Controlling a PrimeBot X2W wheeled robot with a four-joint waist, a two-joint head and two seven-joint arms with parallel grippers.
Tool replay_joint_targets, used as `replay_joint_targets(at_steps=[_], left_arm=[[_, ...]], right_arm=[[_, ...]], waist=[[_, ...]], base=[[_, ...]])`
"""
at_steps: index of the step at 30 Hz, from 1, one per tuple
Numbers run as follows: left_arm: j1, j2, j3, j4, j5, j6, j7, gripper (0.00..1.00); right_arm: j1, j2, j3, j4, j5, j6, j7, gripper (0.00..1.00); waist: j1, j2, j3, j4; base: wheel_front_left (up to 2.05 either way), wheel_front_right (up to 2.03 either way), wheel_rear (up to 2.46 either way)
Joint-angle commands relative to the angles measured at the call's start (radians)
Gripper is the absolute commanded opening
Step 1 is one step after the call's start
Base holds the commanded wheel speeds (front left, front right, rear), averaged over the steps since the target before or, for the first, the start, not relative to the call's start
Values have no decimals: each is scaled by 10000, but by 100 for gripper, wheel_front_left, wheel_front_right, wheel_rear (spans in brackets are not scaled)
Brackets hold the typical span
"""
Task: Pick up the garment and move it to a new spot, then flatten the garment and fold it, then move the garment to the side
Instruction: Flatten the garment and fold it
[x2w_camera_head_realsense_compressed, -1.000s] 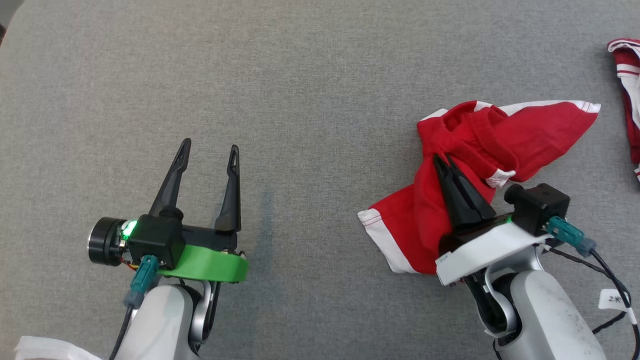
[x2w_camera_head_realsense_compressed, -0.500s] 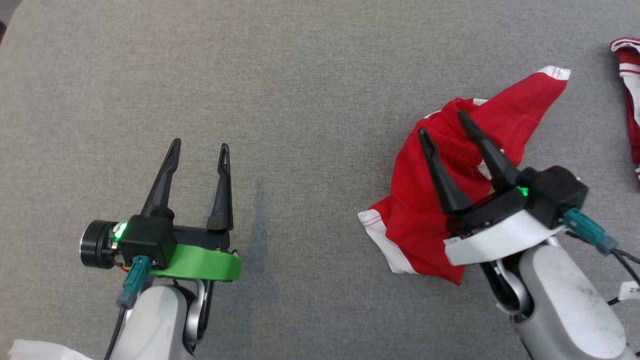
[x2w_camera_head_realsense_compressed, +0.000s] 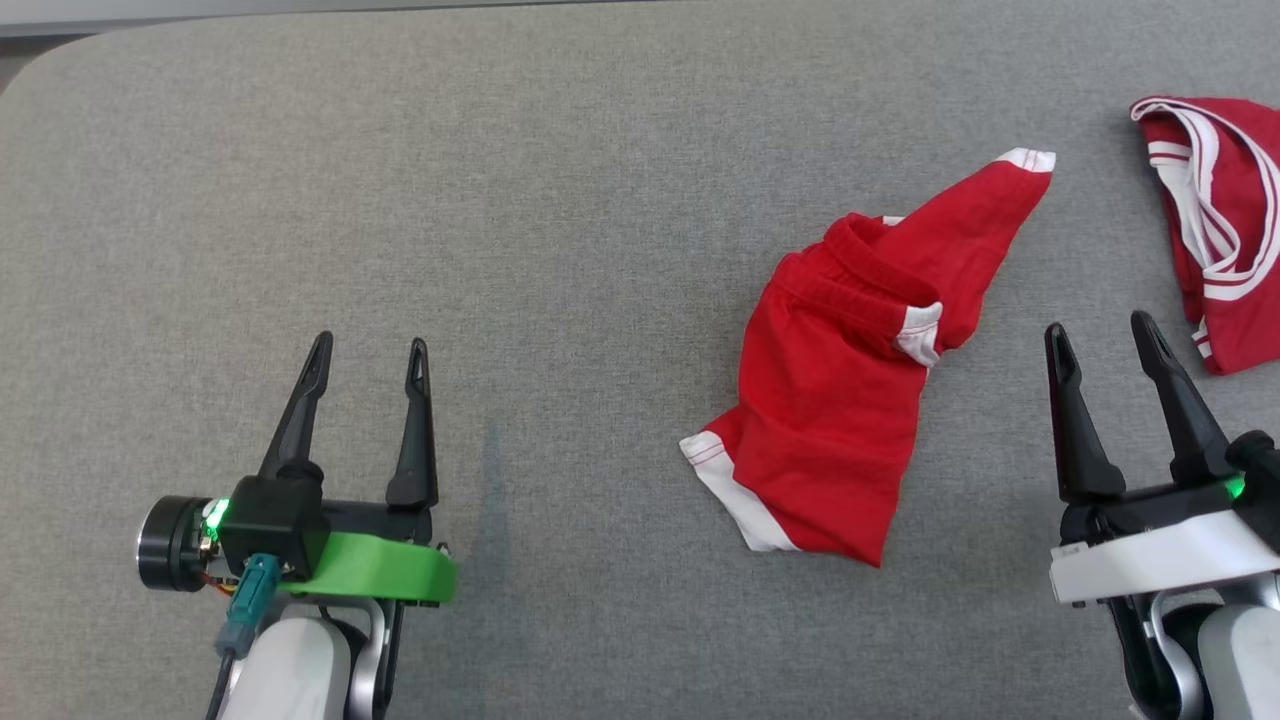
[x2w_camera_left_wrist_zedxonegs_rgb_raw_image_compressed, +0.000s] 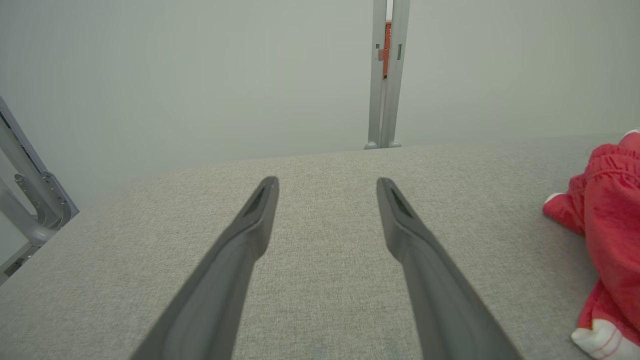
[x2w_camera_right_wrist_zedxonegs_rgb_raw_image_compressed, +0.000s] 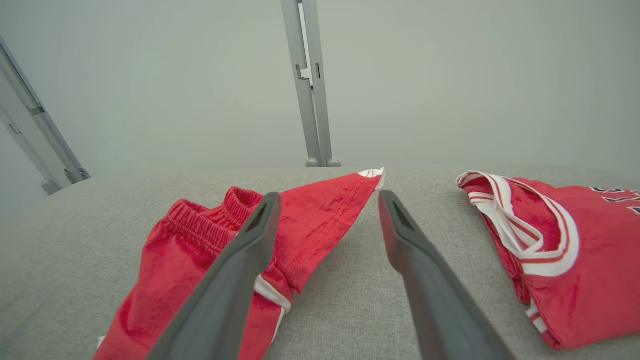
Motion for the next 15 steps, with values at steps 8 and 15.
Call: replay_joint_targets(at_steps=[8, 15], left_arm=[[350, 195, 93, -76, 6, 112, -27, 100], [263, 230, 48, -108, -21, 153, -28, 100]], right_arm=[[669, 329, -4, -400, -32, 1, 200, 100], [633, 289, -4, -449, -34, 1, 257, 100]], waist=[[0, 0, -318, -211], [0, 0, -301, -224]], base=[[0, 0, 0], [0, 0, 0]])
